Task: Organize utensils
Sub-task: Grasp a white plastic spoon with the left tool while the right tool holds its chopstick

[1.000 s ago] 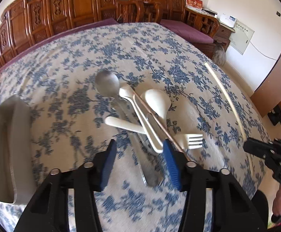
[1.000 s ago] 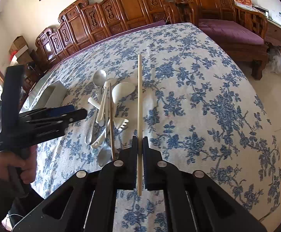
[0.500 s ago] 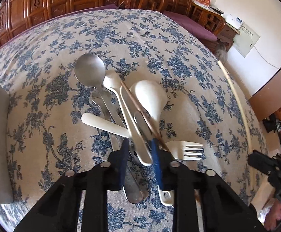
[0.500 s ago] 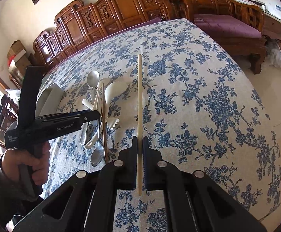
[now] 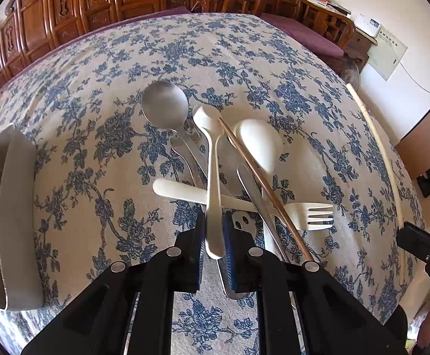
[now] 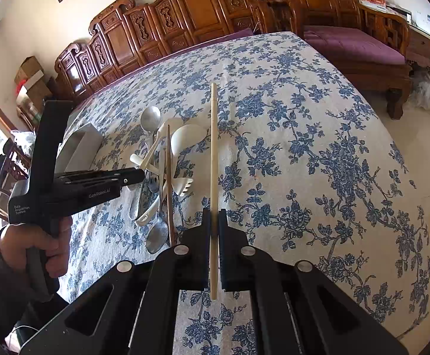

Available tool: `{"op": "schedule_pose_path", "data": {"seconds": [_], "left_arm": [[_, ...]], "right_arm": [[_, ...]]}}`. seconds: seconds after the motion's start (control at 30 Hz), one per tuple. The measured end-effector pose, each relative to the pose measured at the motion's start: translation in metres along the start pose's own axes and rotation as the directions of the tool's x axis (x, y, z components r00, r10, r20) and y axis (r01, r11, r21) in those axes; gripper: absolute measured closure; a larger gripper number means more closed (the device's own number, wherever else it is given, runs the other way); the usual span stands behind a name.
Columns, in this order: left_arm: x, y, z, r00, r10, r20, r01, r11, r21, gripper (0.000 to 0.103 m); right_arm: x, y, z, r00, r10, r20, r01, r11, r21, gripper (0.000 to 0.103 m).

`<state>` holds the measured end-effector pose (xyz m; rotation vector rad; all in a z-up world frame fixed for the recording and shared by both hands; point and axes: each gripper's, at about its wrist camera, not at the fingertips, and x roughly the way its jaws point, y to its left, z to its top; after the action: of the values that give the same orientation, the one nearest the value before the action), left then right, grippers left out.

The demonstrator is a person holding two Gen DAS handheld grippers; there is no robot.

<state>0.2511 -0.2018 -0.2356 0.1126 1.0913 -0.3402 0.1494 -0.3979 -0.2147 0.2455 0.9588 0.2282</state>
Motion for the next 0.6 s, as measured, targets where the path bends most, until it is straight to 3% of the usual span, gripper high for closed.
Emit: {"op": "schedule_pose_path", "data": {"seconds": [0.13, 0.17, 0.6], "left_arm": [[-0.014, 0.001, 0.001, 0.999, 0.027, 0.044, -0.028, 1.0, 0.012, 0.093], [-0.017, 0.001, 0.002, 0.998, 0.032, 0.052, -0.033, 0.999, 0.015, 0.101], [-0.053, 0.014, 0.005, 0.99, 0.061, 0.128, -0.064, 0.998, 0.019, 0.101]], "right_arm": [[0.0, 0.004, 0.0, 1.0, -0.004, 0.001, 0.004, 1.0, -0.01, 0.097], [0.0, 0.005, -0.001, 1.0, -0.005, 0.002, 0.005, 1.0, -0.013, 0.097], [-0.004, 0.015, 0.0, 1.0, -0.007, 0.011, 0.008, 0.999, -0.048, 0.097]]}}
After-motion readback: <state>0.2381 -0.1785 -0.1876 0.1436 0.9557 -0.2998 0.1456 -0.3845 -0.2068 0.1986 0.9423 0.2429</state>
